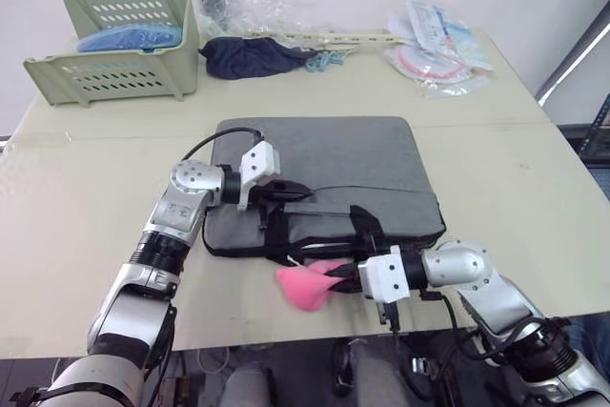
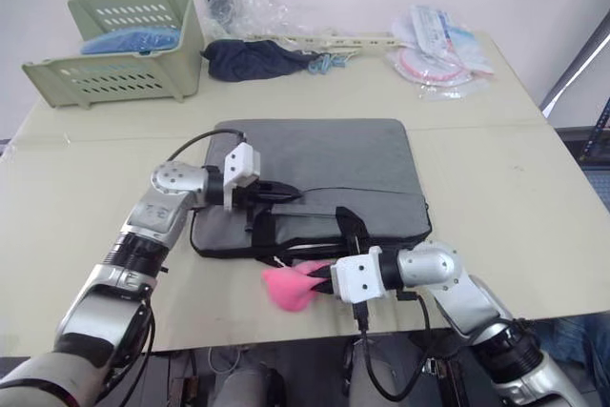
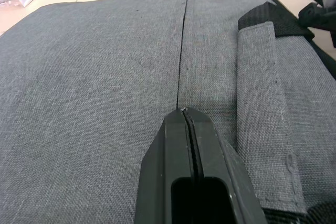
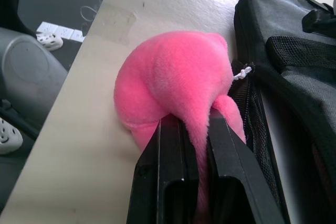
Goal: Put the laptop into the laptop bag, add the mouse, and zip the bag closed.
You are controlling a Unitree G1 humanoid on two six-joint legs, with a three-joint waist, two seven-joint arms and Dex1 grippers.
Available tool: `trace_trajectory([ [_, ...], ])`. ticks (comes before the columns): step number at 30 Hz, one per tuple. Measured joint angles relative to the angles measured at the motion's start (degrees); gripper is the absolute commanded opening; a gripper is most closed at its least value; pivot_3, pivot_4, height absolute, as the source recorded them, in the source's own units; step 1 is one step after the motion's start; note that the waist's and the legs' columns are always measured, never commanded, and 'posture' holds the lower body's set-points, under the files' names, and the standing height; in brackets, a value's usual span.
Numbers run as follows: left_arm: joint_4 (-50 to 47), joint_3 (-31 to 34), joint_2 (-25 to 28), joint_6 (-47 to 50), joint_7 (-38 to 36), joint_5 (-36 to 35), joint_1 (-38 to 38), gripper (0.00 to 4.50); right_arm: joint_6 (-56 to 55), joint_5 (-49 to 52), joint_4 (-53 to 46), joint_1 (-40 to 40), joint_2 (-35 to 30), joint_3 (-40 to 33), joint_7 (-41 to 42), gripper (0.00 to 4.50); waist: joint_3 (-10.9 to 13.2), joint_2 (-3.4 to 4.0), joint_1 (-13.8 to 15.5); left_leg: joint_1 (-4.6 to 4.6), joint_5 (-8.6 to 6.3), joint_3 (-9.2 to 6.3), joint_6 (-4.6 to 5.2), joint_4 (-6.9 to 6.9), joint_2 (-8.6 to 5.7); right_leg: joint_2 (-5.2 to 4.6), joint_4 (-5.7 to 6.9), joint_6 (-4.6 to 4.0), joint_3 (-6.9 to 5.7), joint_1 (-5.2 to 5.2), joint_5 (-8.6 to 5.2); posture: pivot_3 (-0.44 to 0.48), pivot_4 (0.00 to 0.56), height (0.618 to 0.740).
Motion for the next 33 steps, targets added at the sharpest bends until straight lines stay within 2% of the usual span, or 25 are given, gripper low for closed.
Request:
trace_trajectory([
  [8,-1.1,-1.8,1.3,-0.2,1.7,2.8,0.4,0.0,7.2,4.8,-8.6,5.9,-5.2,-7.6,-1.3,0.03,-0.1,-0.07,0.5,0.06,-0.04,0.02,0.08,0.02,0.0,-0.01,-0.03,-0.02,0.02,0.06,0.02,0.0,0.15,0.74],
  [13,-1.1,-2.6,1.4,-3.3,3.3,4.2,1.2,0.0,9.8,6.5,-11.9,10.9,-7.2,-11.6,-2.1,0.03,-0.1,-0.06,0.5,0.36,-0.09,-0.02,0.14,-0.14,0.02,-0.01,-0.24,-0.02,-0.03,0.7,0.01,0.0,0.15,0.74],
  [16,-1.1,-2.8,1.6,-4.2,3.5,4.3,1.4,0.0,10.1,6.9,-13.2,13.8,-8.4,-14.2,-2.4,0.03,-0.2,-0.04,0.5,0.39,-0.11,-0.05,0.18,-0.17,0.02,-0.02,-0.3,-0.02,-0.04,0.75,0.01,0.0,0.15,0.74],
  [26,-0.1,-2.9,2.1,-5.8,3.5,4.3,1.4,0.0,9.6,8.4,-12.5,22.5,-11.2,-26.0,-3.0,0.03,-0.2,0.03,0.6,0.42,-0.11,-0.03,0.19,-0.19,0.02,-0.01,-0.35,-0.01,-0.05,0.81,0.02,0.0,0.15,0.74],
  [33,1.7,-3.4,1.9,-7.3,3.5,4.3,0.6,0.0,12.5,14.1,-12.6,29.3,-11.1,-33.9,-3.0,0.03,-0.3,0.17,0.9,0.43,-0.12,-0.03,0.2,-0.18,0.01,-0.02,-0.35,0.0,-0.02,0.82,0.03,0.0,0.15,0.74],
])
